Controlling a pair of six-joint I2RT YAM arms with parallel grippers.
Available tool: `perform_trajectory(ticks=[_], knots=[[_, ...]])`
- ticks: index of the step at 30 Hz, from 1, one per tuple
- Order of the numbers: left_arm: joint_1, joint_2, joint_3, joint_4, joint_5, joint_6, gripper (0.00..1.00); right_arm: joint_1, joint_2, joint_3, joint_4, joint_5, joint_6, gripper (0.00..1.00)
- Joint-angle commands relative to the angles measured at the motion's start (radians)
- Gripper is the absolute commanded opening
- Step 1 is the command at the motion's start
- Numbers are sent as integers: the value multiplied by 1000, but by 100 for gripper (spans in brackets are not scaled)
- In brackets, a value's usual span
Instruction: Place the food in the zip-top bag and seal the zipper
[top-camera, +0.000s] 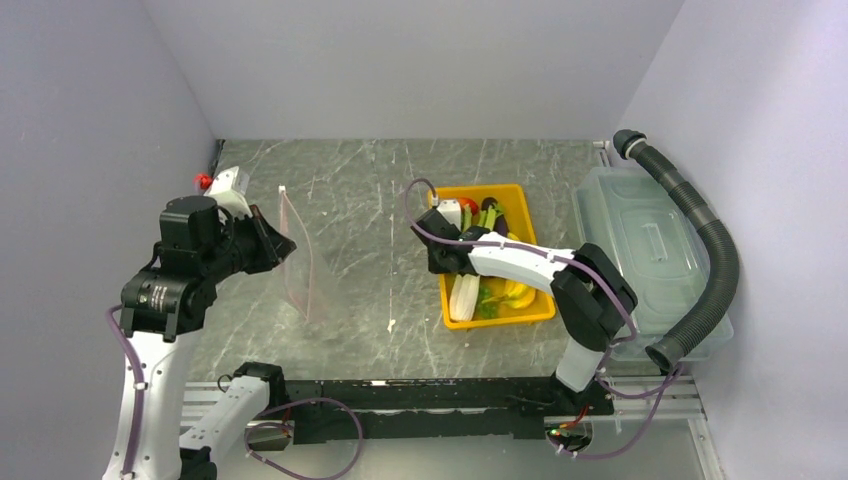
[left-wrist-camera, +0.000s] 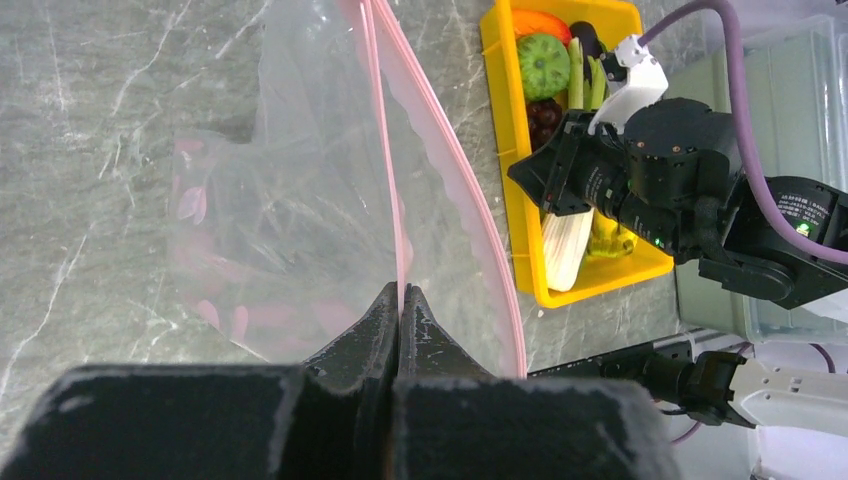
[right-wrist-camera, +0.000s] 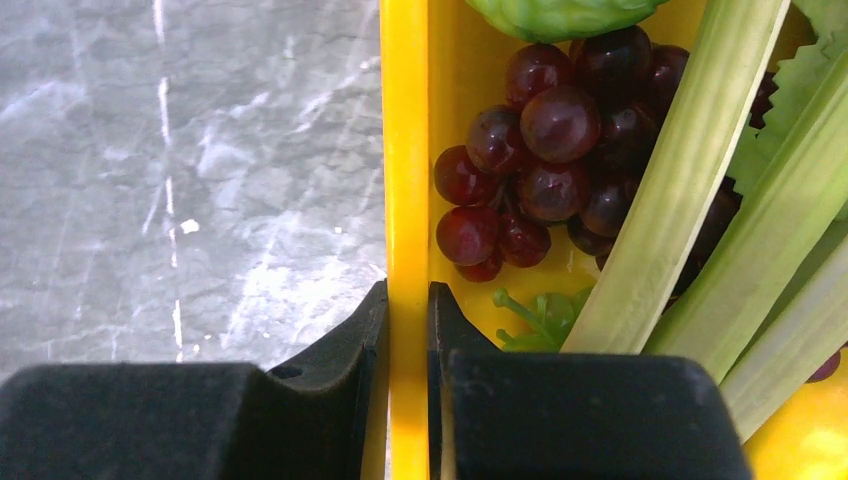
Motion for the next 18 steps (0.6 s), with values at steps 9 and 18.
perform_trajectory(ticks=[9, 18], knots=[[3, 3, -23, 76, 65, 2, 0, -22, -101, -47, -81, 182, 209, 0], [3, 11, -50, 100, 93, -12, 0, -48, -127, -78, -58, 167, 180, 0]])
